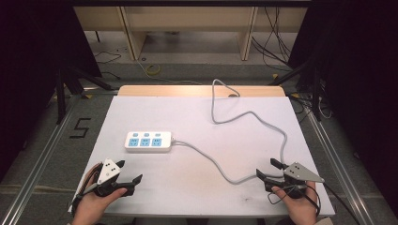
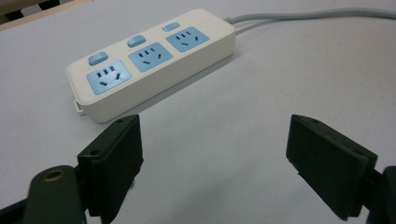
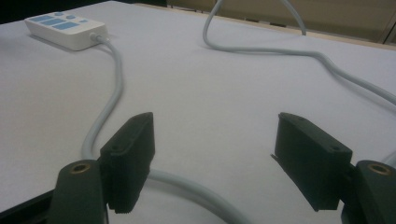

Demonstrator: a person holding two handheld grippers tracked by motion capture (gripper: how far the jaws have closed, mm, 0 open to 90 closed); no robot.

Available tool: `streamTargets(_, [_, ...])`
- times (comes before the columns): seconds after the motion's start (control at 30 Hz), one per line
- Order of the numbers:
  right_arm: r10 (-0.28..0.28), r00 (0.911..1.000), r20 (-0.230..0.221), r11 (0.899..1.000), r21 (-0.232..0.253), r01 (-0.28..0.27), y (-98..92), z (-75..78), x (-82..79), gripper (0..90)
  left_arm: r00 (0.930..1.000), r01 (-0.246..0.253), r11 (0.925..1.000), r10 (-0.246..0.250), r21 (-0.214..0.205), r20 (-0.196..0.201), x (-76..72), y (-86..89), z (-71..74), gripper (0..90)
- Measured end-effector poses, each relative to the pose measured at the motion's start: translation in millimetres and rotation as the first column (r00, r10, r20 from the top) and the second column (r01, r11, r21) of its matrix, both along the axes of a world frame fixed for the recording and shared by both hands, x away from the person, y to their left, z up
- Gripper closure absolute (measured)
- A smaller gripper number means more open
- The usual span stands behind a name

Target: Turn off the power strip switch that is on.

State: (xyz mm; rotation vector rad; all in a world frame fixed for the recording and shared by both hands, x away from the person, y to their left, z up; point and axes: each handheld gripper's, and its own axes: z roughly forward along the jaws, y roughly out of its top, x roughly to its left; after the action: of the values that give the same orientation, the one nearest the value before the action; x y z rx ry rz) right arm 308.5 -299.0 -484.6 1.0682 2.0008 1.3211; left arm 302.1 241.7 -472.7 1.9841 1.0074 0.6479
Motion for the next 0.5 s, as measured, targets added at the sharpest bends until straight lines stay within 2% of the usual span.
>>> streamTargets(0.17, [0.003,1.0,0.0,1.0,-0.002,-0.003,1.3,-0.1,-0.3,29.6,0.9999,-0.011,0.9997,0.011,0.02,0.001,-1.7,0.2,2.1,23.1])
streamTargets(0.23, [0.006,1.0,0.0,1.0,-0.003,-0.006,1.0,-0.2,-0.8,29.7,0.9998,-0.018,0.9992,0.018,0.035,0.001,-1.9,-0.6,4.2,29.8])
streamTargets(0.4, [0.003,1.0,0.001,1.0,-0.001,-0.003,-0.7,-0.1,-2.3,29.6,0.9992,-0.04,0.9944,0.039,0.098,0.011,-2.0,-3.1,9.4,61.6])
streamTargets(0.5, [0.001,1.0,0.0,1.0,-0.001,-0.001,-0.8,-0.1,-2.3,29.7,0.999,-0.043,0.9919,0.042,0.12,0.013,-2.5,-3.4,10.3,78.0])
